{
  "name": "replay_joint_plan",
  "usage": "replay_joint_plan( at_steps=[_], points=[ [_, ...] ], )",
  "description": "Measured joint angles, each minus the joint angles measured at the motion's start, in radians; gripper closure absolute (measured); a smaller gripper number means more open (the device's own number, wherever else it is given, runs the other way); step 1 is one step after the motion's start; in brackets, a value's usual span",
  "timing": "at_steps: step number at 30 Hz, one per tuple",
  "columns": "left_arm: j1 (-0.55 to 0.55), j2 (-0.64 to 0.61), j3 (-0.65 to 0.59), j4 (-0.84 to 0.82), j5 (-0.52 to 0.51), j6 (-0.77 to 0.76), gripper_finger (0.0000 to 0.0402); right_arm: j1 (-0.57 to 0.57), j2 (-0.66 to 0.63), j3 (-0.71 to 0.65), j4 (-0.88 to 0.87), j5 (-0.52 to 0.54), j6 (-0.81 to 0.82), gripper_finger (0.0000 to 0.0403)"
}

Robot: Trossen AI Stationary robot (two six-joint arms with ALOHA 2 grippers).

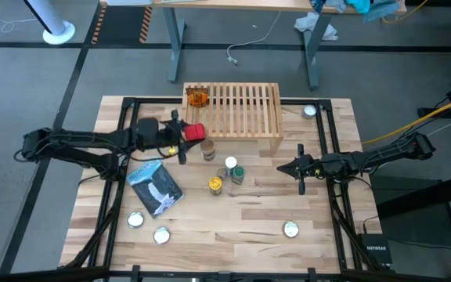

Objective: Shelf spices
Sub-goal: Put the red seasoning can on the shelf

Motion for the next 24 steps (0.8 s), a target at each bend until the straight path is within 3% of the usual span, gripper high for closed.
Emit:
replay_joint_plan(
  at_steps=[8,15,24],
  points=[
    [0.173,0.0,0.0,-0.001,0.225,-0.027,0.0229,0.0,0.0,0.0,0.0,0.0,0.0,0.0395],
    [0.307,0.0,0.0,-0.004,0.354,-0.029,0.0229,0.0,0.0,0.0,0.0,0.0,0.0,0.0395],
    [0.377,0.0,0.001,-0.03,0.482,-0.048,0.0229,0.0,0.0,0.0,0.0,0.0,-0.001,0.0395]
  ],
)
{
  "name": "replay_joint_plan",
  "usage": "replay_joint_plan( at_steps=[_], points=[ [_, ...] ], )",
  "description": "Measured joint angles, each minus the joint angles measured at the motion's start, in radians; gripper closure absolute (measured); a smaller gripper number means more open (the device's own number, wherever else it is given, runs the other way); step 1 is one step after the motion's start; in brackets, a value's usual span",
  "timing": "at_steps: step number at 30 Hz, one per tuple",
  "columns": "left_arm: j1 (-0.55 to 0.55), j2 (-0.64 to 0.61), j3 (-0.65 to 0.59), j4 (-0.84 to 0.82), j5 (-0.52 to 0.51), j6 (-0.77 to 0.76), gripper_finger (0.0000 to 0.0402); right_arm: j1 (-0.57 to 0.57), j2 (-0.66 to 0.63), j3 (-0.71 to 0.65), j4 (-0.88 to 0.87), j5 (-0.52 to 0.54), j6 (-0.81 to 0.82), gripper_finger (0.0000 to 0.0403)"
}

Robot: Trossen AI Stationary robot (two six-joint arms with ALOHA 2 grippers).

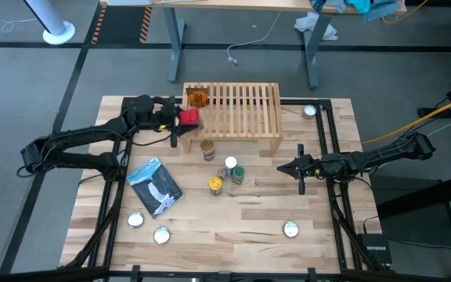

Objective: Shelf spices
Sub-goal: Put the red seasoning can on the shelf

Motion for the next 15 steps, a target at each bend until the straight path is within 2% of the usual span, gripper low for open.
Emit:
replay_joint_plan(
  at_steps=[5,15],
  points=[
    [0.002,0.017,0.0,-0.052,0.005,0.018,0.0229,0.0,0.0,0.0,0.0,0.0,0.0,0.0395],
    [0.001,0.109,0.002,-0.045,0.008,0.058,0.0229,0.0,0.0,0.0,0.0,0.0,0.0,0.0395]
  ],
)
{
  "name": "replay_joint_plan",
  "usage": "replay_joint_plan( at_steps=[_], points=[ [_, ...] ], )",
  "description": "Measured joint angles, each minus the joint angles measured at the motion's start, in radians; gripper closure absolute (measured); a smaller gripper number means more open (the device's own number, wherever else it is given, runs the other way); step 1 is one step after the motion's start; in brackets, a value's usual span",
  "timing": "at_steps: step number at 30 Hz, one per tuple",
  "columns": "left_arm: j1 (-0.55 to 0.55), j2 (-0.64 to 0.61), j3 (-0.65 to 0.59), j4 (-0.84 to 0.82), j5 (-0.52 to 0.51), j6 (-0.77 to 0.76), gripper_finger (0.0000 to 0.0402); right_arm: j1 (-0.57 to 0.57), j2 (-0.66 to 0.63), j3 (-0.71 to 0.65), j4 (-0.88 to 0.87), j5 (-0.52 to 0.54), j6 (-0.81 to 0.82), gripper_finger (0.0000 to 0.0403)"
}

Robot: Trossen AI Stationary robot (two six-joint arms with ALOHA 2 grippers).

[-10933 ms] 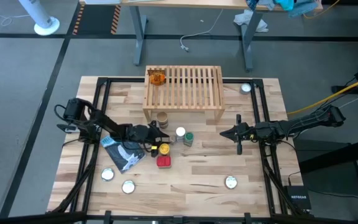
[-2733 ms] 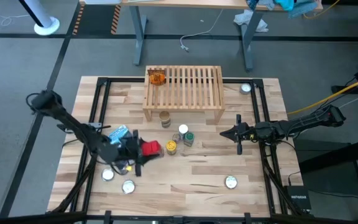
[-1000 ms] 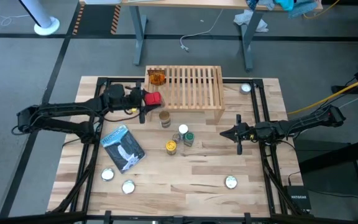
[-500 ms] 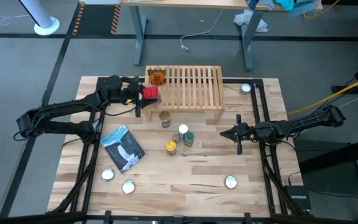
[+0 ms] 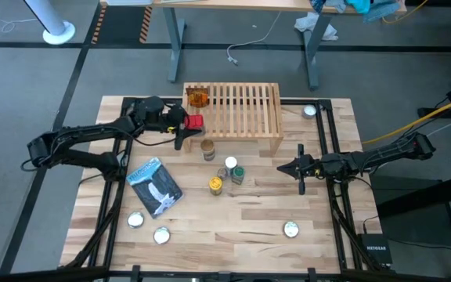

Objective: Shelf spices
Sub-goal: Put the red seasoning can on the shelf

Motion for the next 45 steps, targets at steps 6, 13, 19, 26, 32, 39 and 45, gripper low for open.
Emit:
replay_joint_plan(
  at_steps=[6,13,19,26,32,39,45],
  points=[
    [0.0,0.025,0.0,0.05,0.005,0.031,0.0229,0.0,0.0,0.0,0.0,0.0,0.0,0.0395],
    [0.008,0.027,-0.002,0.1,0.004,0.065,0.0229,0.0,0.0,0.0,0.0,0.0,0.0,0.0395],
    [0.015,0.027,-0.002,0.094,0.0,0.048,0.0197,0.0,0.0,0.0,0.001,0.0,0.0,0.0395],
    [0.017,0.027,-0.002,0.098,-0.001,0.034,0.0191,0.0,0.0,0.0,0.001,0.0,0.0,0.0395],
    [0.017,0.027,-0.002,0.105,-0.081,-0.019,0.0187,0.0,0.0,0.0,0.001,0.0,0.0,0.0395],
    [0.017,0.026,-0.002,0.121,-0.113,0.013,0.0186,0.0,0.0,0.0,0.001,0.0,0.0,0.0395],
    [0.017,0.026,-0.002,0.176,-0.113,-0.057,0.0185,0.0,0.0,0.0,0.001,0.0,0.0,0.0395]
  ],
)
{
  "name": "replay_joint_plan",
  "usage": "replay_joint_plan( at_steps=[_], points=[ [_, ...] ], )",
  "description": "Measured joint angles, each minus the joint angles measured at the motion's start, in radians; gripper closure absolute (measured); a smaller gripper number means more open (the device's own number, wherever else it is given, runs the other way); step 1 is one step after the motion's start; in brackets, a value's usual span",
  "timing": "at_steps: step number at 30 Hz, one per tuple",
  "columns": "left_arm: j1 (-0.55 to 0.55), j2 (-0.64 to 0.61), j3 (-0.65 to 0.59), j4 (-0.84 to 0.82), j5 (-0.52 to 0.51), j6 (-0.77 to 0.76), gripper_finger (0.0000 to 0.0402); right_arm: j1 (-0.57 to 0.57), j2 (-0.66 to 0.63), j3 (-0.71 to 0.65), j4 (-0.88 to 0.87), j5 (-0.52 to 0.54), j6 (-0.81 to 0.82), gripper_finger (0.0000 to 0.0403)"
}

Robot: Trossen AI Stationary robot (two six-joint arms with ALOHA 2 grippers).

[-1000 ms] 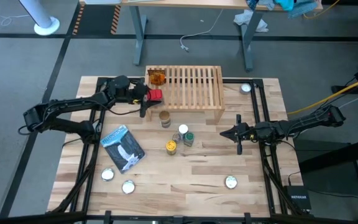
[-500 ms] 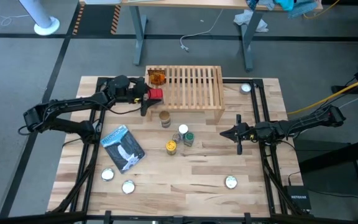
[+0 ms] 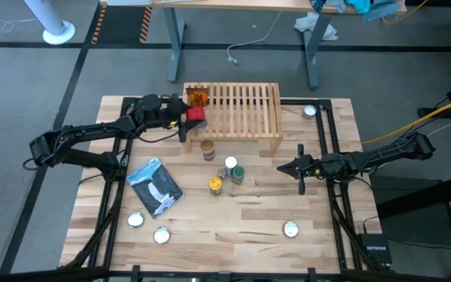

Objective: Shelf spices
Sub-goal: Put the red seasoning can on the shelf

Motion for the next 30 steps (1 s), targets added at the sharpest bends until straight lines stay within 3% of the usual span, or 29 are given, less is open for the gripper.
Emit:
replay_joint_plan(
  at_steps=[30],
  points=[
    [0.0,0.0,0.0,-0.003,0.0,-0.081,0.0185,0.0,0.0,0.0,0.0,0.0,0.0,0.0395]
  ],
)
